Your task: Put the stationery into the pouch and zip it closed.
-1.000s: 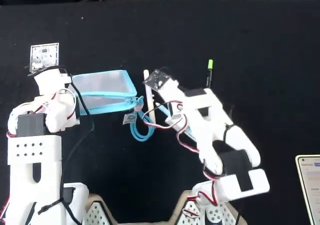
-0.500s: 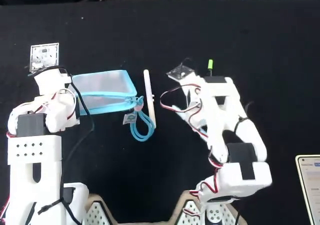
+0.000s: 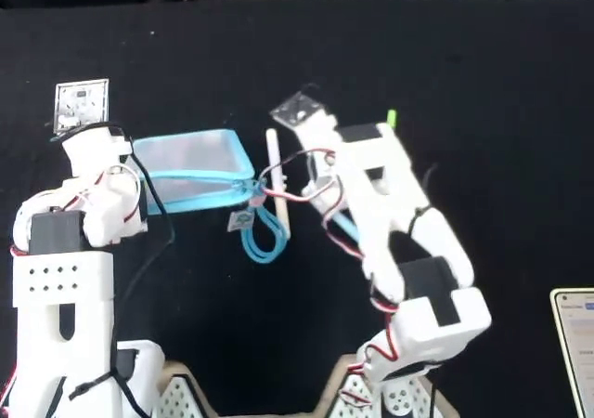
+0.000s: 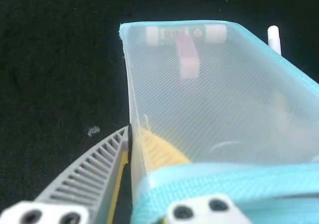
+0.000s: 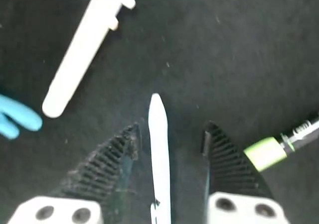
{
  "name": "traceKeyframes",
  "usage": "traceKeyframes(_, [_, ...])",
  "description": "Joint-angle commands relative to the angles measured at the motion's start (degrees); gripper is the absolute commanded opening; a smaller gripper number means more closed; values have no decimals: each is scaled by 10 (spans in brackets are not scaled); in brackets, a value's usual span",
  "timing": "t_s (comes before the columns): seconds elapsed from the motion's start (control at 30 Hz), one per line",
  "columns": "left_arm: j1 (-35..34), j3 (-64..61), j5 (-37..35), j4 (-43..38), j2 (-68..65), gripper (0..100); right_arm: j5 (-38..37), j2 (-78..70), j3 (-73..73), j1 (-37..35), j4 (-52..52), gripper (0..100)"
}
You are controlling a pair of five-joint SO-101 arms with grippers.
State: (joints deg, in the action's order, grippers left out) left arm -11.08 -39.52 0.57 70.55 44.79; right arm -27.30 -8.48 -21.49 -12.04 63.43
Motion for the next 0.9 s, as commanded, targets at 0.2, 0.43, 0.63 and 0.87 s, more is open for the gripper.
traceKeyframes(0.2, [-9,-15,-9,1,-4,30,-51,-69,0,29,-77,100])
traceKeyframes(0.43, [-8,-15,-9,1,-4,30,-52,39,-1,68,-13,10])
traceKeyframes(0.63, [-9,-15,-9,1,-4,30,-38,226,-4,57,99,10])
traceKeyframes(0.87, [-9,-15,-9,1,-4,30,53,438,-5,4,110,10])
